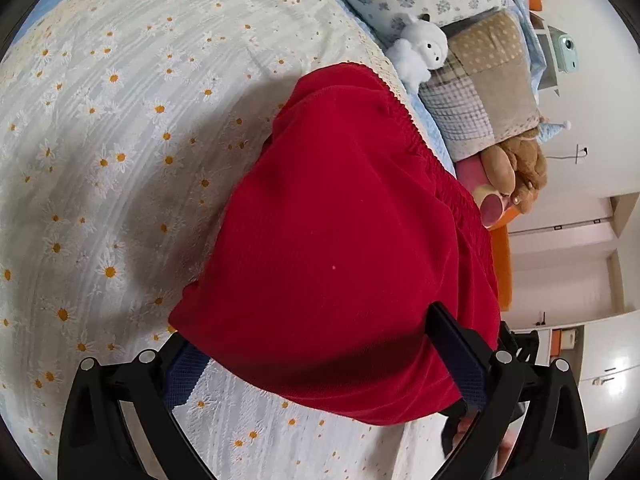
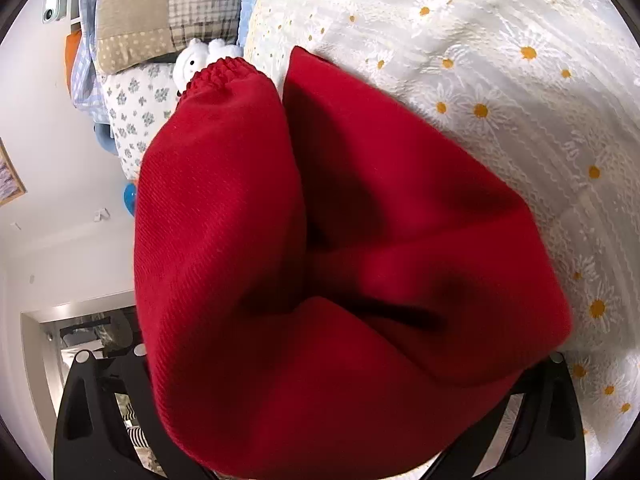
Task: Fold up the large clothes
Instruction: 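Grasp the folded red sweater edge with both tools and lift it, then carry the folded sweater with both tools toward the pink garment stack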
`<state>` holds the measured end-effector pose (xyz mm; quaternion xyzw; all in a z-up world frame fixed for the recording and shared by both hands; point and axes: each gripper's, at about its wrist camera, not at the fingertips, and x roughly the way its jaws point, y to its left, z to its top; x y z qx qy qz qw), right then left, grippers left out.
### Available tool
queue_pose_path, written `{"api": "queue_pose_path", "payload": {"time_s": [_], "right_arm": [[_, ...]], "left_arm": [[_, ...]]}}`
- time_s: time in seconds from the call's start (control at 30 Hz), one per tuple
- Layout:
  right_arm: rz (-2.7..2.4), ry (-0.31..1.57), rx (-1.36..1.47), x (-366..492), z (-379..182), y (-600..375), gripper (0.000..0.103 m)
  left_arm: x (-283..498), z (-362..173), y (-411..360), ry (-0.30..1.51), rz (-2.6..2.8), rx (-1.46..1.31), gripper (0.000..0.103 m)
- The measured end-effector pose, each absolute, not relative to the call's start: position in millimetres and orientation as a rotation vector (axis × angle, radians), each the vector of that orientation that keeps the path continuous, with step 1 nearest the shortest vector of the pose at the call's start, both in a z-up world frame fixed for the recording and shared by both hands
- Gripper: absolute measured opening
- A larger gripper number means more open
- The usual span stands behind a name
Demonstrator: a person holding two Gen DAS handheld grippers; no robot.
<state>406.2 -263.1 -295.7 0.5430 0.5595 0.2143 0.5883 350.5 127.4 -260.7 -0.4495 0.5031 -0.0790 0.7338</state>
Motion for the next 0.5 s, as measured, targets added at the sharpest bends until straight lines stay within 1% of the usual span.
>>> {"api": "queue_pose_path", "payload": {"time_s": [0.03, 0.1, 0.17, 0.2, 0.27, 0.4, 0.5], "right_arm": [[0.503, 1.3, 1.259, 406, -295, -263, 0.098], [0.509, 1.297, 1.25, 408, -294, -263, 0.093], [0.527, 1.287, 1.241, 410, -295, -264, 0.072], [0.545, 1.281, 1.237, 408, -296, -265, 0.068], [0.589, 1.266, 1.207, 403, -293, -266, 0.057], [0.616, 1.22, 1.095, 399, -271, -263, 0.05], [0.644, 1.152, 0.912, 397, -240, -255, 0.046]], "left_arm": [[351, -263, 129, 1.109, -0.177, -1.011, 0.101], [348, -268, 132, 1.111, -0.181, -1.033, 0.101], [346, -270, 134, 1.104, -0.175, -1.056, 0.099], [346, -268, 133, 1.101, -0.164, -1.049, 0.092], [343, -263, 130, 1.102, -0.153, -1.013, 0.082], [342, -248, 127, 1.101, -0.157, -0.938, 0.066], [339, -236, 126, 1.064, -0.161, -0.886, 0.057]]}}
